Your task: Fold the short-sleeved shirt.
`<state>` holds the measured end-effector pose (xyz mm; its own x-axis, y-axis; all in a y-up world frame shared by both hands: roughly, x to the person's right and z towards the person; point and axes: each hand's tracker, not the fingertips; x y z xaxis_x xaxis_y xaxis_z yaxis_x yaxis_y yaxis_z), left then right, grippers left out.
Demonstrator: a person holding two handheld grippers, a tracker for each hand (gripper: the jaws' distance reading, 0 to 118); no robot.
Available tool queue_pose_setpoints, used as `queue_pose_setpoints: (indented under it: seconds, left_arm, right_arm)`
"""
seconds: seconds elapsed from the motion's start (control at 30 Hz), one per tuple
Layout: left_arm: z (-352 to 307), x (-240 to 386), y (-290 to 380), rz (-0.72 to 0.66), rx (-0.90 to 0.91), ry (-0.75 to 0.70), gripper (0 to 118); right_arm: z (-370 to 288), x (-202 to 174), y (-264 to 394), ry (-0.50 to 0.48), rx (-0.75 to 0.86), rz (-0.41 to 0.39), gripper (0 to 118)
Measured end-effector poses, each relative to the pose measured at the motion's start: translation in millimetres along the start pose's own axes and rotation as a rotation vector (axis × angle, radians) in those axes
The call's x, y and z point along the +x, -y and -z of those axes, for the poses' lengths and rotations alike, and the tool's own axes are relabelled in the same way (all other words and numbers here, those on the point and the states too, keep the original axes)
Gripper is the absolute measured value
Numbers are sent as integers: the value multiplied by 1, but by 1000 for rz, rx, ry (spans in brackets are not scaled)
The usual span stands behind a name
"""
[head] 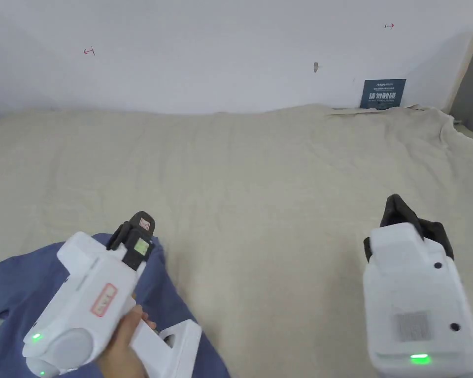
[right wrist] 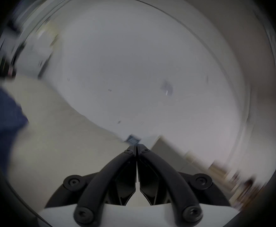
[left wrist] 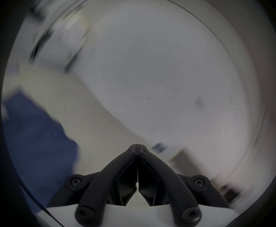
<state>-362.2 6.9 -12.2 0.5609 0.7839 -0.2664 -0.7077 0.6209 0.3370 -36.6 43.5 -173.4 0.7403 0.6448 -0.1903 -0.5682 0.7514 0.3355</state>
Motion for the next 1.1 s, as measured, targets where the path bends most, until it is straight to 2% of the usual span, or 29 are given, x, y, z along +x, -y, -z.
queue_pose_setpoints:
  seconds: [0.03, 0.1, 0.13, 0.17, 0.23, 0.27, 0.3, 0.4, 0.47, 0.53, 0.6, 0.63, 0.7, 0.9, 1.1]
  left_arm:
    - [-3, -6, -3, -185, 28, 64, 0]
    - [-3, -18, -1, -421, 48, 135, 0]
    - [-3, -23, 0, -486, 45, 169, 0]
    - [-4, -26, 1, -517, 45, 179, 0]
    - [-5, -22, -1, -472, 43, 150, 0]
    - [-5, -18, -3, -391, 42, 125, 0]
    - [-7, -1, -3, -250, 40, 87, 0]
    - [-9, 33, -4, 226, 34, -46, 0]
    - [-8, 54, 10, 555, 50, -123, 0]
    - [-8, 64, 22, 797, 88, -178, 0]
    - [-7, 66, 34, 957, 123, -216, 0]
    - [-6, 67, 40, 1035, 135, -244, 0]
    - [-5, 62, 46, 1103, 121, -249, 0]
    - [-4, 54, 43, 1023, 84, -243, 0]
    - [-8, 52, 41, 997, 75, -239, 0]
  right_arm:
    - [-4, -7, -1, 46, 49, -122, 0]
    - [-10, -17, -1, 107, 141, -305, 0]
    - [-12, -20, 0, 125, 169, -345, 0]
    - [-14, -20, 1, 135, 185, -351, 0]
    - [-14, -16, 1, 106, 173, -294, 0]
    - [-14, -13, 0, 82, 143, -227, 0]
    - [-12, -9, -1, 68, 117, -163, 0]
    - [-5, 10, -2, 2, 2, 106, 0]
    - [1, 23, 3, -63, -71, 343, 0]
    - [7, 35, 12, -129, -130, 540, 0]
    - [11, 41, 21, -172, -158, 676, 0]
    - [11, 41, 23, -167, -177, 696, 0]
    - [11, 43, 29, -180, -175, 721, 0]
    - [8, 39, 27, -190, -167, 666, 0]
    - [7, 38, 27, -196, -170, 669, 0]
